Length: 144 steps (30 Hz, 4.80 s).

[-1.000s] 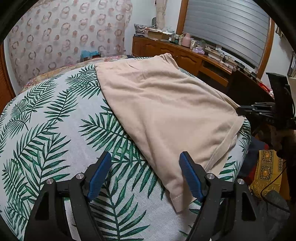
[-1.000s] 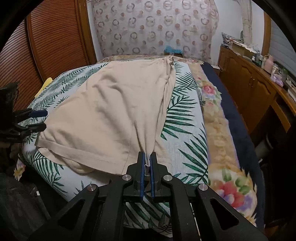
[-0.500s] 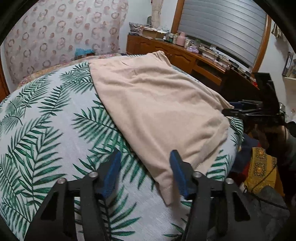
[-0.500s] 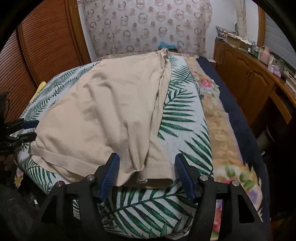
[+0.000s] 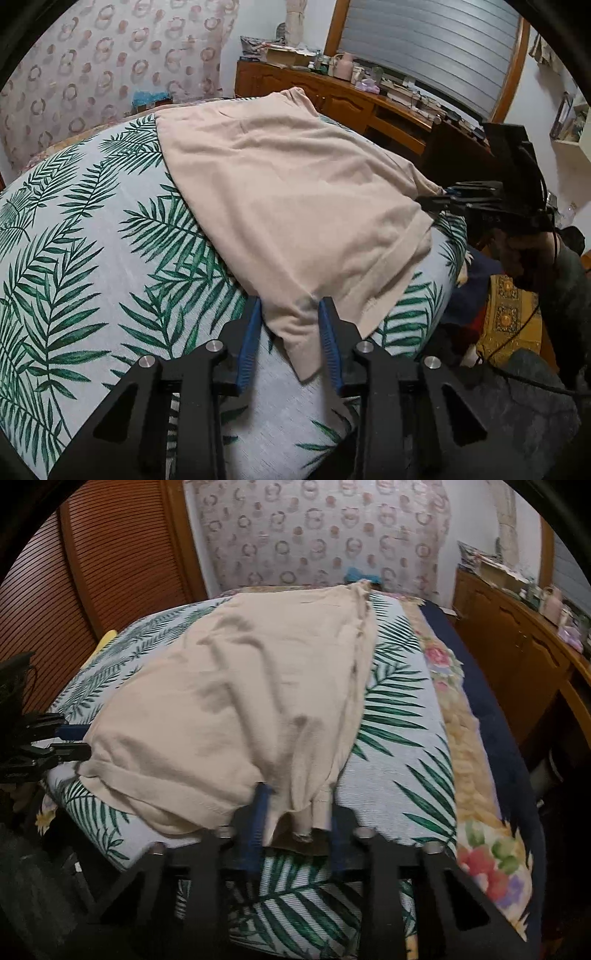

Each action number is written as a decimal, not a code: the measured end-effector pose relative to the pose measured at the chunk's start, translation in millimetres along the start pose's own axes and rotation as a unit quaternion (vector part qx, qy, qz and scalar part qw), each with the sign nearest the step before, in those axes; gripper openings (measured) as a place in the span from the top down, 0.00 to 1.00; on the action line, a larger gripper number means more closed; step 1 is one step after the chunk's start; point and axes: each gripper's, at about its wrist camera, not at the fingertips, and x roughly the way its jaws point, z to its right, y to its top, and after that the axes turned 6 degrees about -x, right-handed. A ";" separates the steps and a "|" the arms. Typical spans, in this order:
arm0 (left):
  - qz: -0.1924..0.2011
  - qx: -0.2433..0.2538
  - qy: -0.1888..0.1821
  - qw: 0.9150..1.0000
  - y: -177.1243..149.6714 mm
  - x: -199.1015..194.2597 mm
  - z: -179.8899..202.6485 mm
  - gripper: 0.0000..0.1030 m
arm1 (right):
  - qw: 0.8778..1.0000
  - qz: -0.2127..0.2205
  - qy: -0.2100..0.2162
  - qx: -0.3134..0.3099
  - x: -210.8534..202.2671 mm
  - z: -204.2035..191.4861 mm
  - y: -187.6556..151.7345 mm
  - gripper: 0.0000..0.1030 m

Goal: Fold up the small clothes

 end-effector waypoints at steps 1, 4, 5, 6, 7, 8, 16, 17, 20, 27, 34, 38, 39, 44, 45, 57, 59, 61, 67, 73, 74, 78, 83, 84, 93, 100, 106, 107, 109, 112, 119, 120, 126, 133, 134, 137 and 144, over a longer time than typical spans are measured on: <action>-0.002 0.003 -0.002 1.000 -0.7 -0.5 1.3 0.72 | 1.000 0.001 0.008 -0.004 0.1 -0.9 -0.7 0.88; -0.009 0.003 -0.006 1.000 0.4 -0.6 1.8 0.88 | 1.000 0.006 0.013 -0.003 -1.8 2.2 -1.8 0.91; -0.008 0.002 -0.008 1.000 1.7 -0.9 1.8 0.92 | 1.000 0.011 0.017 0.001 -3.7 4.5 -2.0 0.92; -0.003 0.001 -0.011 1.000 4.3 -3.3 2.1 0.92 | 1.000 0.019 0.022 0.006 -6.5 6.5 -2.4 0.92; 0.004 -0.001 -0.015 1.000 8.3 -6.5 2.5 0.93 | 0.999 0.030 0.027 0.011 -10.8 8.3 -1.4 0.92; 0.014 -0.003 -0.018 1.000 13.8 -10.7 2.3 0.93 | 0.999 0.040 0.028 0.015 -14.8 10.0 -0.9 0.92; 0.093 -0.013 0.007 0.996 81.5 -30.0 -17.2 0.94 | 0.991 0.126 0.031 0.027 -40.0 25.1 36.3 0.92; 0.099 -0.015 0.010 0.995 91.1 -29.5 -21.4 0.94 | 0.991 0.131 0.029 0.026 -39.8 27.6 42.0 0.92; 0.117 -0.020 0.021 0.993 120.6 -25.9 -35.5 0.94 | 0.989 0.147 0.021 0.025 -36.4 35.8 62.1 0.92; 0.134 -0.037 0.043 0.989 179.8 -4.8 -65.9 0.94 | 0.987 0.160 0.002 0.019 -1.2 46.1 109.9 0.92; 0.116 -0.062 0.064 0.989 218.3 33.4 -106.8 0.94 | 0.991 0.136 -0.006 0.018 57.2 61.7 151.1 0.92; 0.097 -0.061 0.076 0.991 230.0 57.9 -120.0 0.94 | 0.992 0.123 0.003 0.029 76.2 75.1 166.9 0.92; 0.089 -0.061 0.079 0.991 231.8 64.7 -122.6 0.94 | 0.992 0.119 0.005 0.032 79.8 77.0 169.2 0.92; 0.060 -0.051 0.096 0.992 232.0 86.4 -126.7 0.93 | 0.995 0.089 0.001 0.045 94.2 84.2 174.4 0.88; 0.058 -0.049 0.100 0.992 230.7 87.8 -127.7 0.93 | 0.995 0.085 -0.003 0.047 95.3 85.0 175.9 0.86; 0.042 -0.047 0.068 0.996 206.8 71.5 -137.6 0.36 | 0.995 0.088 -0.048 0.022 65.9 84.6 174.6 0.48; 0.036 -0.047 0.062 0.996 203.3 73.8 -138.2 0.30 | 0.996 0.078 -0.042 0.008 67.3 79.8 168.1 0.48; 0.030 -0.046 0.065 0.996 200.9 77.6 -136.2 0.29 | 0.997 0.063 -0.034 -0.006 73.2 77.0 164.4 0.48; 0.023 -0.043 0.071 0.996 203.8 90.3 -136.4 0.29 | 0.998 0.048 -0.017 -0.039 87.3 64.8 179.6 0.48; 0.037 -0.022 0.084 0.996 224.2 102.8 -134.8 0.29 | 0.995 0.082 0.005 -0.053 85.0 70.2 205.0 0.91; 0.037 -0.022 0.091 0.995 227.7 106.1 -136.8 0.29 | 0.995 0.089 0.001 -0.048 83.6 73.8 206.9 0.92; 0.061 -0.046 0.117 0.990 240.5 110.0 -151.5 0.29 | 0.996 0.083 -0.027 -0.021 88.2 83.9 213.3 0.94; 0.078 -0.083 0.137 0.984 247.6 101.4 -172.3 0.29 | 0.996 0.052 -0.074 -0.006 95.4 72.6 219.3 0.93; 0.078 -0.083 0.135 0.984 247.5 99.6 -173.1 0.29 | 0.996 0.048 -0.075 -0.007 96.0 68.8 220.7 0.90; 0.063 -0.063 0.097 0.991 236.2 98.7 -149.4 0.29 | 0.997 0.050 -0.064 0.010 87.4 56.8 219.9 0.25; 0.027 -0.051 0.087 0.995 234.0 122.3 -139.6 0.29 | 0.999 -0.002 -0.042 0.029 117.7 70.8 207.6 0.24; 0.008 -0.055 0.084 0.995 234.7 135.7 -142.4 0.29 | 0.999 -0.003 -0.002 0.042 131.3 86.7 212.4 0.24; 0.007 -0.053 0.084 0.995 235.6 137.0 -141.6 0.29 | 0.999 -0.002 -0.001 0.036 132.9 87.6 213.9 0.24; 0.007 -0.049 0.081 0.996 237.8 139.0 -140.1 0.29 | 1.000 0.000 0.003 0.026 135.5 88.0 216.5 0.29; 0.009 -0.041 0.072 0.997 241.1 141.8 -138.1 0.40 | 1.000 0.003 0.014 0.008 139.4 84.9 215.1 0.42; 0.003 -0.047 0.026 0.999 247.6 143.0 -136.7 0.85 | 0.998 0.010 0.055 0.003 151.8 91.0 207.9 0.78; 0.004 -0.045 0.028 0.999 247.3 139.4 -134.5 0.85 | 0.998 0.012 0.055 0.003 151.4 91.4 206.7 0.80; 0.058 -0.043 0.022 0.997 242.1 93.6 -122.0 0.87 | 0.997 0.069 0.041 0.003 122.8 84.3 205.0 0.82; 0.131 -0.044 0.034 0.990 228.4 21.4 -118.1 0.87 | 0.990 0.133 0.036 -0.024 87.6 59.3 213.6 0.82; 0.139 -0.045 0.041 0.988 225.5 13.4 -120.5 0.87 | 0.989 0.138 0.037 -0.028 87.2 55.2 215.6 0.83; 0.159 -0.052 0.061 0.984 216.3 -9.8 -133.0 0.87 | 0.987 0.146 0.045 -0.049 89.5 39.8 222.4 0.83; 0.190 -0.086 0.115 0.971 186.8 -59.9 -179.4 0.87 | 0.979 0.152 0.077 -0.115 118.5 -5.7 261.6 0.83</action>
